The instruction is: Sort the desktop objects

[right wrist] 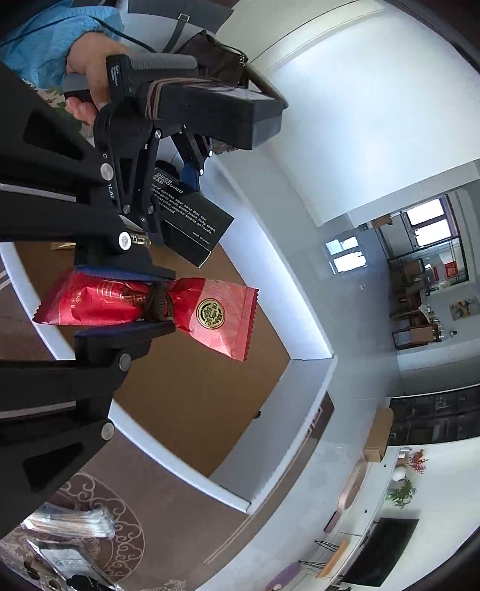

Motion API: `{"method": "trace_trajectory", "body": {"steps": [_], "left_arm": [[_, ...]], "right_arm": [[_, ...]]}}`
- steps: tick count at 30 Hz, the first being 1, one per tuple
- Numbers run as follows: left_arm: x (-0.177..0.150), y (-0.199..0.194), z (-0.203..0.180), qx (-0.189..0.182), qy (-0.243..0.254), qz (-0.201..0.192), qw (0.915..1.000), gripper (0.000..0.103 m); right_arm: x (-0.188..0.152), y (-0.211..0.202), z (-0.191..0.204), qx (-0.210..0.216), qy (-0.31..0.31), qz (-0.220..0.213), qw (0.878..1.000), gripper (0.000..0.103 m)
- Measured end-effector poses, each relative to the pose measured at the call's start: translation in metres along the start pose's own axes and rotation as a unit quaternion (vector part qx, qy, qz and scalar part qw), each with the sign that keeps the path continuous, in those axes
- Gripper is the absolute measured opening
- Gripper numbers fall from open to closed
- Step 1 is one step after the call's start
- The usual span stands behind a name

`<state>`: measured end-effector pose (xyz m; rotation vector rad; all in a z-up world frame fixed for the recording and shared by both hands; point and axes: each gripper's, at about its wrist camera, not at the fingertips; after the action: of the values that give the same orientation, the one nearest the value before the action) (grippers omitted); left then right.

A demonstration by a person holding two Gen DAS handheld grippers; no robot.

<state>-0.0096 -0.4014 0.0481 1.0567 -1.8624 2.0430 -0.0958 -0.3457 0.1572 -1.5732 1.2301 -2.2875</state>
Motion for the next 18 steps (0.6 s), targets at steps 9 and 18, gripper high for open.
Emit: {"method": "trace_trajectory", "body": {"steps": [9, 18], "left_arm": [[-0.007, 0.016, 0.009, 0.05, 0.008, 0.013, 0.9986, 0.088], [-0.008, -0.04, -0.051, 0.019, 0.041, -0.066, 0.9968, 0.089]], "right_arm": [[-0.027, 0.062, -0.027, -0.019, 0.053, 0.033, 0.998, 0.064], [-0.067, -0.063, -0.066, -0.077, 0.044, -0.105, 0.991, 0.089]]}}
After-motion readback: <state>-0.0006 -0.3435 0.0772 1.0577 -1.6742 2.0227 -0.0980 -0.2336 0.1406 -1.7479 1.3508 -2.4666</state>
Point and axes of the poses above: each gripper's, at about its wrist camera, not at the fingertips, and y roughly the way its jaws point, z to its left, x to its top, and after that the axes turned 12 degrees about -z, right-handed
